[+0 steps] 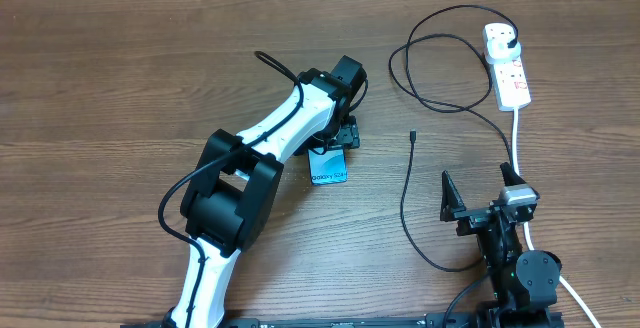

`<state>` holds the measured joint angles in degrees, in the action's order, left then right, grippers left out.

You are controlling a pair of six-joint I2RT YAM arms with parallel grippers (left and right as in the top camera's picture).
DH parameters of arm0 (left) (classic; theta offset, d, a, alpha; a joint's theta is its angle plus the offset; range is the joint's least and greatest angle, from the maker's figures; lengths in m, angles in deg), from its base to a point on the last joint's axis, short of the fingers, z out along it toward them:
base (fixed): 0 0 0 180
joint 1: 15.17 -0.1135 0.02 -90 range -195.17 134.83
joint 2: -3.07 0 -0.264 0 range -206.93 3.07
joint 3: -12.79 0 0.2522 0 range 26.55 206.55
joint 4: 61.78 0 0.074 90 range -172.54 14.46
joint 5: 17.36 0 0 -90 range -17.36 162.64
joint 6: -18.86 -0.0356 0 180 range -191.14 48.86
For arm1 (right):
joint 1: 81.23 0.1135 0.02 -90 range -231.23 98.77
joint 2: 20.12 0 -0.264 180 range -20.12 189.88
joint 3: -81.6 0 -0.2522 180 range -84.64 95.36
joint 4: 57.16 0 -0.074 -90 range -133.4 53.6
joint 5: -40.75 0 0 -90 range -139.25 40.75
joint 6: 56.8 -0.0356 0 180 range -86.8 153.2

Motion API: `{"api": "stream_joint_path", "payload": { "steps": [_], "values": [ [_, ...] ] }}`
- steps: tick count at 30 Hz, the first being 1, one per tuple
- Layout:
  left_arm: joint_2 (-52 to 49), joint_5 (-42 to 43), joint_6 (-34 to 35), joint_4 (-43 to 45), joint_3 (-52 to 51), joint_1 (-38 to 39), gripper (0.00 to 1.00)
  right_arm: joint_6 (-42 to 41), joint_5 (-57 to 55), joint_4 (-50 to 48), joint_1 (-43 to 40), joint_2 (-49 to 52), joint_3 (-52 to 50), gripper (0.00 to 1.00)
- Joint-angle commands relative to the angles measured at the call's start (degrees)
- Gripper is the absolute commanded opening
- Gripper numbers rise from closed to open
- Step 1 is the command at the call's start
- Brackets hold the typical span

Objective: Plug charger to phone and switch on socket
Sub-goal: 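Close the left gripper on the phone's top edge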

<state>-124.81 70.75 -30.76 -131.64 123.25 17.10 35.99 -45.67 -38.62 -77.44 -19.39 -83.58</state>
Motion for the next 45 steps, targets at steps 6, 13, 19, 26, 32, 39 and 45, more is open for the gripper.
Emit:
{"api": "stream_joint_path", "payload": {
  "steps": [6, 13, 19, 26, 32, 39, 45],
  "values": [
    [-1.2, -2.58, 0.57, -1.7, -2.12, 0.0, 0.83, 0.09, -0.52, -0.11, 0.33, -0.57, -0.59, 1.0],
    [-1.2, -2.56, 0.55, -1.75, -2.12, 0.0, 0.82, 0.09, -0.52, -0.11, 0.33, -0.57, -0.59, 1.0],
    [-1.2, -2.58, 0.57, -1.73, -2.12, 0.0, 0.79, 0.09, -0.52, -0.11, 0.33, -0.57, -0.59, 1.0],
    [-1.2, -2.56, 0.57, -1.68, -2.12, 0.0, 0.77, 0.09, -0.55, -0.11, 0.33, -0.57, -0.59, 1.0],
    [-1.2, -2.49, 0.57, -1.49, -2.1, 0.0, 0.73, 0.09, -0.52, -0.11, 0.33, -0.57, -0.59, 1.0],
    [-1.18, -1.05, 0.55, -1.68, -2.03, -0.02, 0.71, 0.09, -0.52, -0.11, 0.33, -0.57, -0.59, 1.0],
    [-0.98, -1.07, 0.52, -2.78, -0.81, -0.13, 0.66, 0.09, -0.52, -0.11, 0.33, -0.57, -0.59, 1.0]
  ]
}}
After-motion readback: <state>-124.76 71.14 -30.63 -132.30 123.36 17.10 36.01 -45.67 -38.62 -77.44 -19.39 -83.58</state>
